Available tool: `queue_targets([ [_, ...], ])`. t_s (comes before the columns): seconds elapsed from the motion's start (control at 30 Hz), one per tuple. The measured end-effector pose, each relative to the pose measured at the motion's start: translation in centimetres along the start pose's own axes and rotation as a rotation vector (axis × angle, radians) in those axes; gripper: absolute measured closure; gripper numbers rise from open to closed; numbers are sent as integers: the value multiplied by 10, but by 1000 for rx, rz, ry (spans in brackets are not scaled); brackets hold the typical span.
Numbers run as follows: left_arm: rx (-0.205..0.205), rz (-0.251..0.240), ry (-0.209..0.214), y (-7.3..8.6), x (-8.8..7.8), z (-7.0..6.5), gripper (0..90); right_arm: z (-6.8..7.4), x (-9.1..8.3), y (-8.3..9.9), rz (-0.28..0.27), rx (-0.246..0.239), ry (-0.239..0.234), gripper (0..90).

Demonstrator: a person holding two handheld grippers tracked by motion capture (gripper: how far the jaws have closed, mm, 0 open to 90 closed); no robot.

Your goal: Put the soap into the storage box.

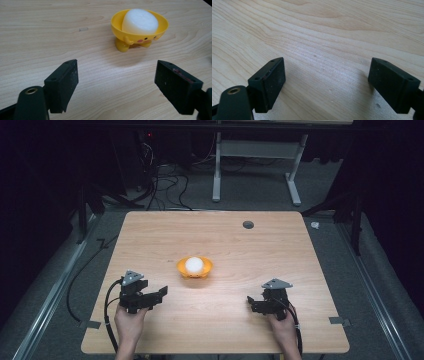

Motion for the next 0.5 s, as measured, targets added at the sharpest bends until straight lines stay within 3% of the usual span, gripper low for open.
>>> queue_targets([
  [0.5,-17,30,-5,14,7,1,198,0,0,0,0,1,0,151],
])
Point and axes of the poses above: each handheld gripper's, and its own axes: x roughly forward along the jaws, y roughly out of its underside, z roughly to its left, the point moved 5 cm from there along x, roughly forward along the jaws, and after that the axes turned 14 degrees about -y, right-handed, at the moved point
